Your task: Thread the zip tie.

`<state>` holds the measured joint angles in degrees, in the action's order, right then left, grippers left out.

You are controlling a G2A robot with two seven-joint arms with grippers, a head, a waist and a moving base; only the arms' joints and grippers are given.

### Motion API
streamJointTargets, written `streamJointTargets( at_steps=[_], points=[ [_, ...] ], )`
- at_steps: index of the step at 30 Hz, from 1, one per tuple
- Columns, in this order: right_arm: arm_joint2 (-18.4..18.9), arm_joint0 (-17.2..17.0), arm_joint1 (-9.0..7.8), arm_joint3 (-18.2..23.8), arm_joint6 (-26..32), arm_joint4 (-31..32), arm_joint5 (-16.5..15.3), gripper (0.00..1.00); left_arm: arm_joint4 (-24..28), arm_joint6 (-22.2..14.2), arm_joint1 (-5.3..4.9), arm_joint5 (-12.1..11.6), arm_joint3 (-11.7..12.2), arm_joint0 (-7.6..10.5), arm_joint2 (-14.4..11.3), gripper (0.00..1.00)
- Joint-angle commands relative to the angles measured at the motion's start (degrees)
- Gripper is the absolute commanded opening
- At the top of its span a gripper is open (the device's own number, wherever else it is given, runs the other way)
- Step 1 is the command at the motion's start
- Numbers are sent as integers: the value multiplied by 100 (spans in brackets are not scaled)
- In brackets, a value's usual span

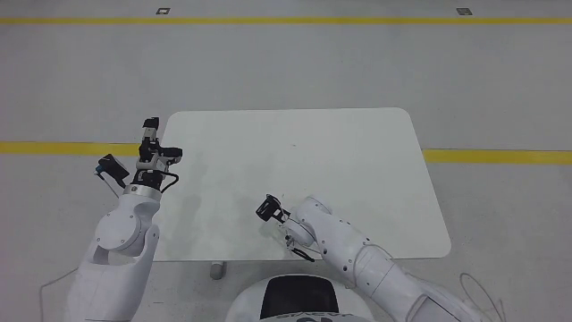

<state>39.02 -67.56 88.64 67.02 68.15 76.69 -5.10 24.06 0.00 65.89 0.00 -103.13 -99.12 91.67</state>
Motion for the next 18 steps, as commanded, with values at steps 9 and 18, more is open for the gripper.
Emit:
streamJointTargets(
  at_steps=[9,18],
  points=[
    [-35,1,10,29,1,53,60,6,0,0,0,0,0,0,0,100],
    [-45,-2,12,31,17,85,77,11,0,0,0,0,0,0,0,100]
  ],
)
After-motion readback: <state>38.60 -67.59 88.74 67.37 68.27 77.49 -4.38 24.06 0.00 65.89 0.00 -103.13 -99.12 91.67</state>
